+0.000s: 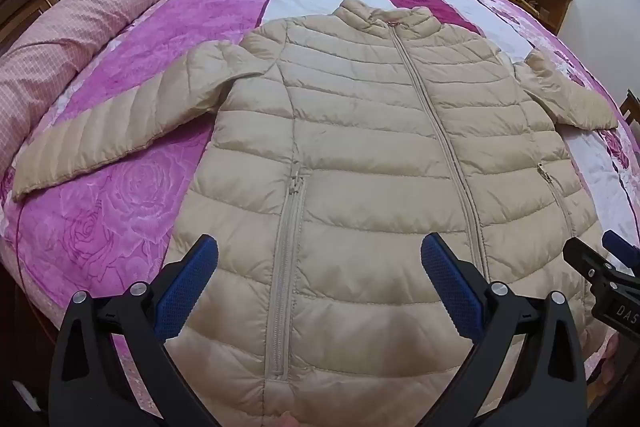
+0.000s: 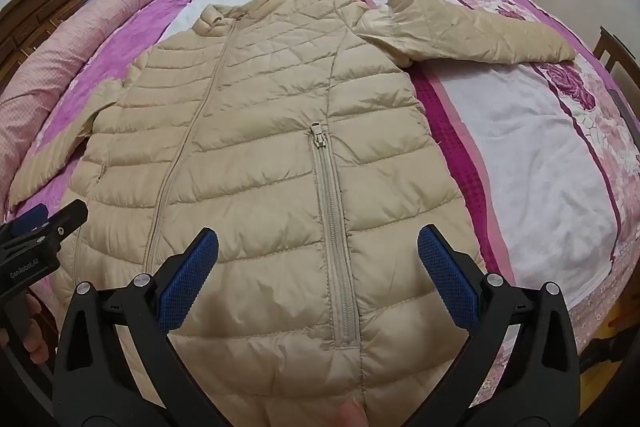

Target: Fold large clothes

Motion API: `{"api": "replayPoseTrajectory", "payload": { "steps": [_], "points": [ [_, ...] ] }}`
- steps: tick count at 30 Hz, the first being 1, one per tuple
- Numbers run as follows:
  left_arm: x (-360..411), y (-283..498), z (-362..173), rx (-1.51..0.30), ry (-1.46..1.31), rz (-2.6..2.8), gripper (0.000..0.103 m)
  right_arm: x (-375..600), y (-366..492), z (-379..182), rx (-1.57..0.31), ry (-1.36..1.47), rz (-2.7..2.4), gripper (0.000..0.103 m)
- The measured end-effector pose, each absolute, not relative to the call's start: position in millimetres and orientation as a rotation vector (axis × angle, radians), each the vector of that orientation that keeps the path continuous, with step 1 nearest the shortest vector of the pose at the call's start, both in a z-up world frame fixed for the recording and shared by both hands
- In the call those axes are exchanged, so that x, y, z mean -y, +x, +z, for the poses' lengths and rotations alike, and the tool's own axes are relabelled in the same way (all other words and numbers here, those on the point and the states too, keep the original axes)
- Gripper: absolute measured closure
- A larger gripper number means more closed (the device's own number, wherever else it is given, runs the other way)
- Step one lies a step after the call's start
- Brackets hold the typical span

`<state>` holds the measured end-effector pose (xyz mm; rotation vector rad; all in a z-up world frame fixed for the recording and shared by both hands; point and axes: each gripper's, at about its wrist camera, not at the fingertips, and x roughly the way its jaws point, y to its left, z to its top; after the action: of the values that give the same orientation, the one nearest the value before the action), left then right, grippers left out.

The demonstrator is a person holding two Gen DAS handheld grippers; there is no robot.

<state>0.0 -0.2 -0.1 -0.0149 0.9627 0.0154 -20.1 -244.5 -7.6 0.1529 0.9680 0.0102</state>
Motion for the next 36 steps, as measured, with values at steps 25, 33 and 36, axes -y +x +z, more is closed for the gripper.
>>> {"api": "replayPoseTrajectory", "payload": {
  "steps": [25,33,36],
  "points": [
    [-7.2,0.9,0.1,-0.968,-0.015,0.034,0.005,245.4,-20.9,-4.9,-0.962,0.15,0.012,0.003],
    [-5.3,1.1,-1.6,-0.968,-0.012,0.031,0.005,245.9,-21.0,-5.0,-0.959,0.148,0.012,0.003],
    [-6.6,0.2,-0.8,-0.967,-0.012,0.031,0.005,246.0,-21.1,-5.4,-0.958,0.148,0.012,0.003]
  ]
}}
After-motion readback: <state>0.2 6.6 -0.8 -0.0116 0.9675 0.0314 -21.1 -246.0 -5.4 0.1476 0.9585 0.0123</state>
